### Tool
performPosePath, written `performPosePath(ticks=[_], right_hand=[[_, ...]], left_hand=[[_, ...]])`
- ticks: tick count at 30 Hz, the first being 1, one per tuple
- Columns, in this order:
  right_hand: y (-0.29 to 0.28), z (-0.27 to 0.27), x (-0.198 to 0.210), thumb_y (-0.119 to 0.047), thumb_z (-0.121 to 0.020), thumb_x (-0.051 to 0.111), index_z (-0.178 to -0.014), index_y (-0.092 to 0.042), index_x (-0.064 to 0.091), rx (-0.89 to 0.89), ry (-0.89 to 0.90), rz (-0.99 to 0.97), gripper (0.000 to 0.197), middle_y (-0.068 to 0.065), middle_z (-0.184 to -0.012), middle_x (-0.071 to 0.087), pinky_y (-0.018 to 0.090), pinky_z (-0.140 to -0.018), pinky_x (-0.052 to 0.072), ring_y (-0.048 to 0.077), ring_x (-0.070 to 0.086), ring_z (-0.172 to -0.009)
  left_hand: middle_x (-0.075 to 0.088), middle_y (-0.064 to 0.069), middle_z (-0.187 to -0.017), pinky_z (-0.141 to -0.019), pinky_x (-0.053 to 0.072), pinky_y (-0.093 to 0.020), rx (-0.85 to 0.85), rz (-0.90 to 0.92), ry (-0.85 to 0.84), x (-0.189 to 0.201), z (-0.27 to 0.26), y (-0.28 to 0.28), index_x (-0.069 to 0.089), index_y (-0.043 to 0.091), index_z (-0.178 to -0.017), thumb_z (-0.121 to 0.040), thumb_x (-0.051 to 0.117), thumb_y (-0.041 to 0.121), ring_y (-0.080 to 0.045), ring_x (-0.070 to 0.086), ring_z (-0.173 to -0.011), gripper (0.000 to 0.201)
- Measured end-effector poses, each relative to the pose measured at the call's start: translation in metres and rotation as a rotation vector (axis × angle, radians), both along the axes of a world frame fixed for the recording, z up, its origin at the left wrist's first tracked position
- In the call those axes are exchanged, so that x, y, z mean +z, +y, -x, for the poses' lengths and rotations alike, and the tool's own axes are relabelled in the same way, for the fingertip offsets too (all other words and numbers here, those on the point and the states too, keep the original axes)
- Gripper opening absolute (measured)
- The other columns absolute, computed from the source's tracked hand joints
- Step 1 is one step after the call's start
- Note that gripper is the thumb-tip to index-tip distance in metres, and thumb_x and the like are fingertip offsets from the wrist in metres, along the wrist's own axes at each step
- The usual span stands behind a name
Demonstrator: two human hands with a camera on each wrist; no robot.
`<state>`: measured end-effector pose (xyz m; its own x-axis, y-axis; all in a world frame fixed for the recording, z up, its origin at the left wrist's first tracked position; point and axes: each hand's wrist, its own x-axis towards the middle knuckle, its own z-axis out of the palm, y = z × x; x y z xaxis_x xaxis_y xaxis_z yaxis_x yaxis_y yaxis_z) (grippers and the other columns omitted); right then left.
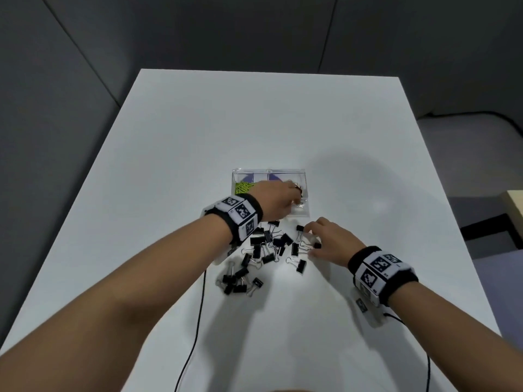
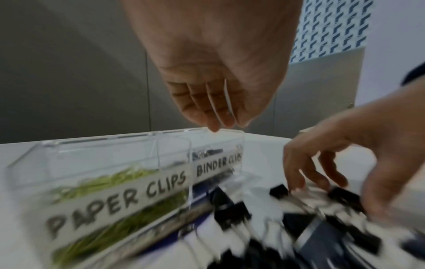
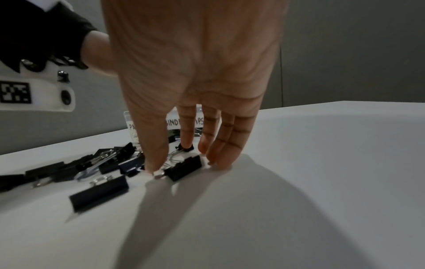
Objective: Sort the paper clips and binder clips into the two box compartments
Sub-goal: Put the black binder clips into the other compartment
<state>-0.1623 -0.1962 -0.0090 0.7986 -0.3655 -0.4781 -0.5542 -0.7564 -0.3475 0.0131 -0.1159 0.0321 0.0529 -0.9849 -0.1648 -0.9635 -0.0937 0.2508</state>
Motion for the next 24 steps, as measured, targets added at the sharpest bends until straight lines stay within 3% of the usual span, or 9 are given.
performPosePath(ticks=[2,5,7,10,15,17,20,22,24], right_hand=[[0.004,0.001,-0.003,-0.021,-0.083,0.062,-0.120,-0.017,0.047,-0.002,-0.011,-0.001,0.040,0.003,-0.111,0.050,0.030,-0.080,0.042,0.022,0.053,-0.100],[0.007,0.003,-0.006,-0.016,-0.085,0.060,-0.109,-0.012,0.050,-0.016,-0.027,-0.009,0.027,-0.001,-0.095,0.045,0.026,-0.076,0.039,0.018,0.047,-0.088],[0.008,0.002,-0.006,-0.015,-0.084,0.061,-0.106,-0.010,0.051,-0.045,-0.022,-0.025,0.025,-0.001,-0.093,0.045,0.025,-0.074,0.038,0.017,0.046,-0.085],[0.010,-0.001,-0.006,-0.012,-0.084,0.059,-0.094,-0.010,0.054,-0.070,0.002,-0.043,0.011,0.001,-0.091,0.049,0.024,-0.069,0.036,0.018,0.047,-0.082],[0.010,0.002,-0.008,-0.005,-0.086,0.049,-0.079,-0.012,0.046,-0.151,-0.010,-0.085,0.010,0.004,-0.086,0.052,0.027,-0.062,0.035,0.022,0.049,-0.078],[0.008,0.001,-0.007,-0.003,-0.087,0.040,-0.083,-0.013,0.042,-0.213,-0.056,-0.086,0.011,0.010,-0.088,0.058,0.032,-0.064,0.039,0.028,0.053,-0.078],[0.006,-0.006,-0.003,-0.008,-0.093,0.036,-0.106,-0.012,0.045,-0.240,-0.102,-0.075,0.017,0.017,-0.102,0.062,0.034,-0.070,0.040,0.030,0.057,-0.084],[0.008,-0.011,-0.001,-0.023,-0.096,0.041,-0.125,-0.016,0.040,-0.206,-0.079,-0.095,0.031,0.015,-0.119,0.054,0.034,-0.079,0.043,0.027,0.057,-0.094],[0.012,-0.015,-0.002,-0.045,-0.088,0.053,-0.138,-0.021,0.028,-0.117,0.008,-0.113,0.061,0.012,-0.132,0.041,0.036,-0.087,0.047,0.026,0.057,-0.104]], left_hand=[[0.059,0.001,-0.116,-0.077,0.049,-0.026,-0.061,-0.055,-0.040,-0.011,0.001,0.017,0.059,0.018,-0.116,-0.092,0.044,0.016,-0.017,0.058,-0.103,0.028],[0.054,-0.003,-0.126,-0.087,0.051,-0.031,-0.029,-0.119,-0.097,-0.026,-0.001,0.037,0.054,0.016,-0.126,-0.092,0.047,0.011,-0.021,0.054,-0.113,0.035],[0.048,-0.006,-0.137,-0.093,0.051,-0.036,0.035,-0.142,-0.115,-0.036,-0.002,0.046,0.045,0.015,-0.136,-0.090,0.048,0.005,-0.024,0.051,-0.119,0.046],[0.043,-0.008,-0.140,-0.091,0.052,-0.038,0.122,-0.150,-0.099,-0.048,0.000,0.057,0.035,0.016,-0.141,-0.087,0.057,0.001,-0.026,0.050,-0.119,0.061],[0.047,-0.010,-0.131,-0.088,0.050,-0.036,0.277,-0.103,0.007,-0.057,0.007,0.061,0.044,0.013,-0.133,-0.088,0.051,0.000,-0.026,0.050,-0.115,0.047],[0.046,-0.009,-0.131,-0.090,0.048,-0.036,0.309,-0.078,0.024,-0.057,0.007,0.061,0.045,0.013,-0.131,-0.091,0.048,0.009,-0.025,0.047,-0.118,0.040],[0.030,-0.008,-0.148,-0.105,0.040,-0.041,0.233,-0.136,0.011,-0.052,0.006,0.064,0.032,0.022,-0.142,-0.087,0.050,0.025,-0.026,0.032,-0.134,0.059],[0.016,-0.006,-0.156,-0.111,0.033,-0.047,0.156,-0.263,-0.010,-0.049,0.007,0.065,0.019,0.027,-0.147,-0.084,0.052,0.032,-0.027,0.021,-0.141,0.071],[0.011,-0.004,-0.157,-0.110,0.033,-0.048,0.105,-0.331,-0.041,-0.048,0.008,0.066,0.014,0.028,-0.148,-0.084,0.054,0.038,-0.026,0.017,-0.143,0.077]])
